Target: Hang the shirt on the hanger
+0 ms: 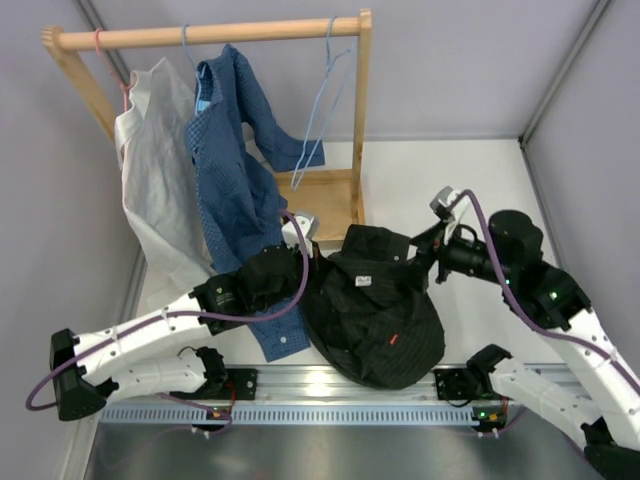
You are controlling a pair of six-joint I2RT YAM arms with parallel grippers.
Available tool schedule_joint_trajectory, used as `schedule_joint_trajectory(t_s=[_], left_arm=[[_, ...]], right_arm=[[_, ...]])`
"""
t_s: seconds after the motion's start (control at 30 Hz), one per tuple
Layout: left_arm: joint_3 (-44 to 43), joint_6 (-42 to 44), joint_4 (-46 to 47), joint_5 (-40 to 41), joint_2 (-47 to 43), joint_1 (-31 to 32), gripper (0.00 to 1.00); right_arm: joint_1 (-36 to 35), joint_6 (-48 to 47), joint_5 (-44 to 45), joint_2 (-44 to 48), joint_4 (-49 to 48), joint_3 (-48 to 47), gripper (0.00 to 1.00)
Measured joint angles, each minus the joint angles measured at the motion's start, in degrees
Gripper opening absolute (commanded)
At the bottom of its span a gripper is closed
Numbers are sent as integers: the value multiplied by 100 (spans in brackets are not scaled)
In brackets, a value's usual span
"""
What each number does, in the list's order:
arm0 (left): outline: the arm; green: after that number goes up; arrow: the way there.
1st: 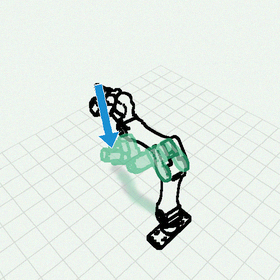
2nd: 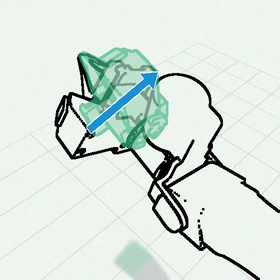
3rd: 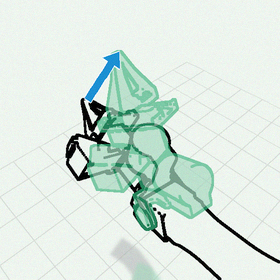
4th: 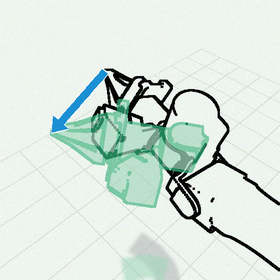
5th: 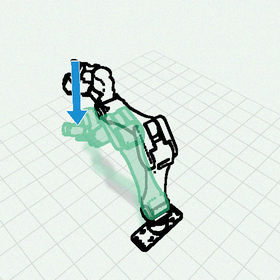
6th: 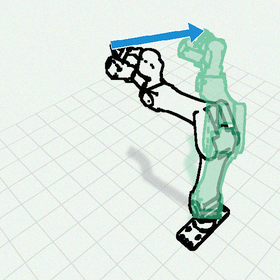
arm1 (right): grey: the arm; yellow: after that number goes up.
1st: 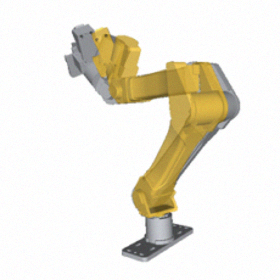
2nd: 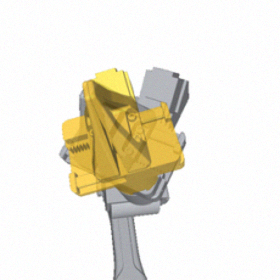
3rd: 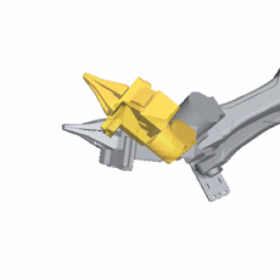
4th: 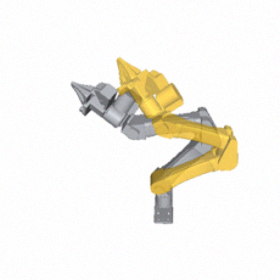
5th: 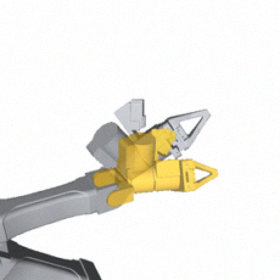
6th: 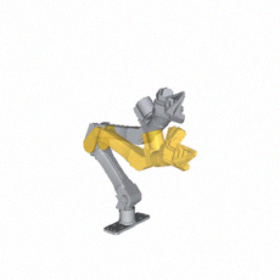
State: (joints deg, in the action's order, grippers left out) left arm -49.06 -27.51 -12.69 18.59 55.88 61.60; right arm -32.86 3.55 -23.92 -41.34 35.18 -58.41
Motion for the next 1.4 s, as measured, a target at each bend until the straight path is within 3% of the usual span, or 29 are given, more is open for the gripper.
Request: schedule_joint_trajectory(t_s=[0.07, 0.33, 0.4, 0.43, 0.47, 0.53, 0.57, 0.6, 0.73, 0.77, 1.1, 1.17, 1.27, 1.4], left_arm=[[-15, 11, -160, -66, 0, -2, 0], [-120, 87, -490, -330, -83, 0, 0], [-122, 114, -555, -363, -127, -2, 0], [-127, 144, -581, -385, -142, 0, 0], [-153, 177, -621, -411, -144, 0, 0], [-216, 245, -715, -426, -144, 0, 0], [-251, 278, -774, -420, -144, 0, 0], [-295, 326, -846, -404, -151, 0, 2], [-417, 487, -1034, -170, -236, 9, 62], [-431, 487, -1062, -107, -271, 4, 64], [-549, 184, -1003, 201, 177, 219, 63], [-549, 179, -953, 337, 299, 428, 60], [-546, 195, -855, 474, 407, 599, 45], [-398, 249, -468, 485, 444, 603, 42]], right_arm=[[-94, -240, -63, -387, -7, -118, 93], [-859, -1014, 162, -1631, -68, -127, 92], [-992, -1130, 162, -1919, -166, -125, 74], [-1051, -1196, 160, -2055, -229, -118, 51], [-1091, -1261, 153, -2157, -315, -101, 18], [-1126, -1268, 160, -2264, -455, -37, 3], [-1128, -1285, 197, -2277, -481, -24, 0], [-1134, -1259, 260, -2256, -553, -15, 0], [-1237, -1143, 763, -1952, -699, -17, 0], [-1274, -1097, 986, -1827, -680, -28, 0], [-1755, -66, 2872, -1860, 79, -1237, 0], [-1779, 94, 3097, -1963, 188, -1305, 0], [-1821, 229, 3254, -2059, 372, -1307, 0], [-1873, 339, 3377, -2079, 481, -1307, 0]])
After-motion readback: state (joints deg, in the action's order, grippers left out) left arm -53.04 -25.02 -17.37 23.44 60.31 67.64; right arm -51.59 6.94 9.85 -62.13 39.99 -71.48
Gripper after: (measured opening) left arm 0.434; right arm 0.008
